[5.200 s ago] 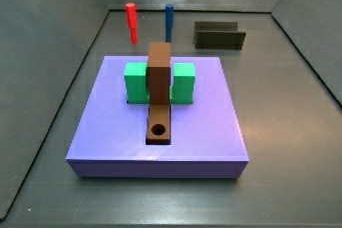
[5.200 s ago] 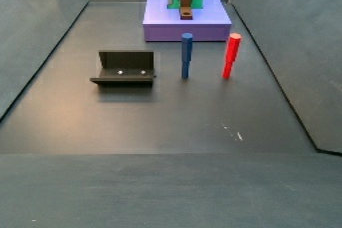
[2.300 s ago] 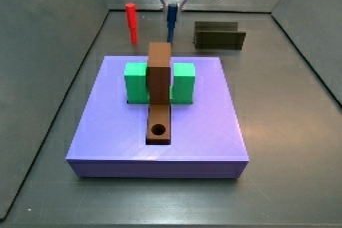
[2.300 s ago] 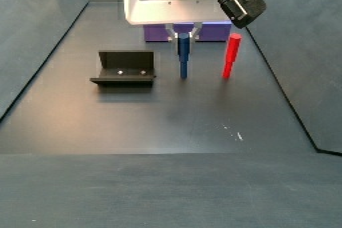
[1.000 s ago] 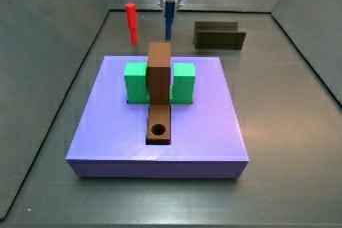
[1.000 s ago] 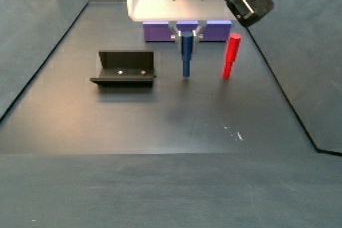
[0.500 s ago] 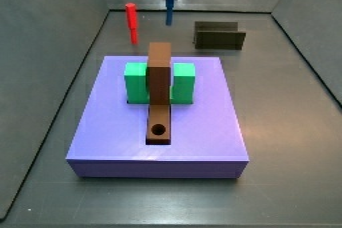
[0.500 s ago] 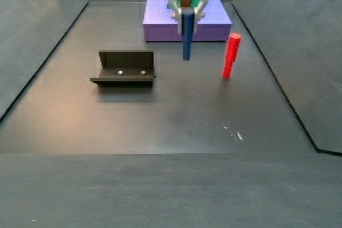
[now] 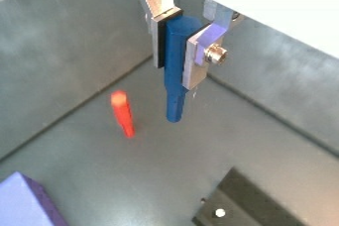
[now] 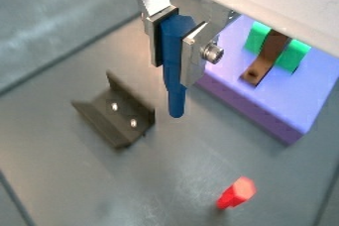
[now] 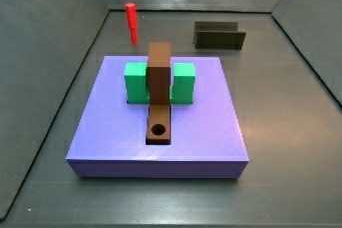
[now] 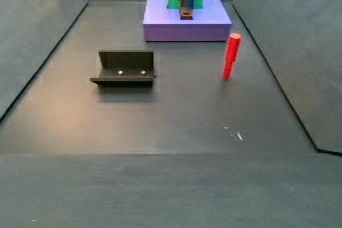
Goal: Pick up the blue object. Move up. Move to above the board. Insert the blue object.
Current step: Move to above the board, then insert the blue object.
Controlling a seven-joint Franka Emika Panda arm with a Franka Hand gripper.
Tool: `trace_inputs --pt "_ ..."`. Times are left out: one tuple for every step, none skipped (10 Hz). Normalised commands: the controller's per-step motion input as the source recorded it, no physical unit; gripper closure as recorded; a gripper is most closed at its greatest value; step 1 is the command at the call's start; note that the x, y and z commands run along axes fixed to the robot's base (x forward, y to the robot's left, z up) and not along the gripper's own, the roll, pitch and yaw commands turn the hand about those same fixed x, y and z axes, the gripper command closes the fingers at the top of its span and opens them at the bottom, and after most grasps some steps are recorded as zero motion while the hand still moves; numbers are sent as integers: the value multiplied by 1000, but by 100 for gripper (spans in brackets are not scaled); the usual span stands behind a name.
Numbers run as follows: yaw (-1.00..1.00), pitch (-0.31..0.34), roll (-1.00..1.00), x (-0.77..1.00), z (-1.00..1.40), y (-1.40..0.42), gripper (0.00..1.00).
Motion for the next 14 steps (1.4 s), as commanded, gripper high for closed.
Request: trace_inputs --pt "7 87 13 5 661 -3 100" --pt "8 60 19 22 226 -6 100" --pt "-4 159 109 -39 203 -1400 100" --pt "13 143 136 -47 211 -1400 100" --pt "11 116 133 -46 216 -1400 100" --pt "7 94 43 -35 221 -1400 100" --pt "9 92 30 -30 230 -1400 100" --pt "2 86 15 -14 235 -1400 100" --pt "7 88 1 5 233 -1400 100" --pt "8 117 14 49 241 -1400 100" --pt "11 141 17 62 128 -692 100" --pt "2 143 7 82 48 -249 100" --pt "0 0 -17 0 0 0 100" --pt "0 0 0 0 -6 -86 100"
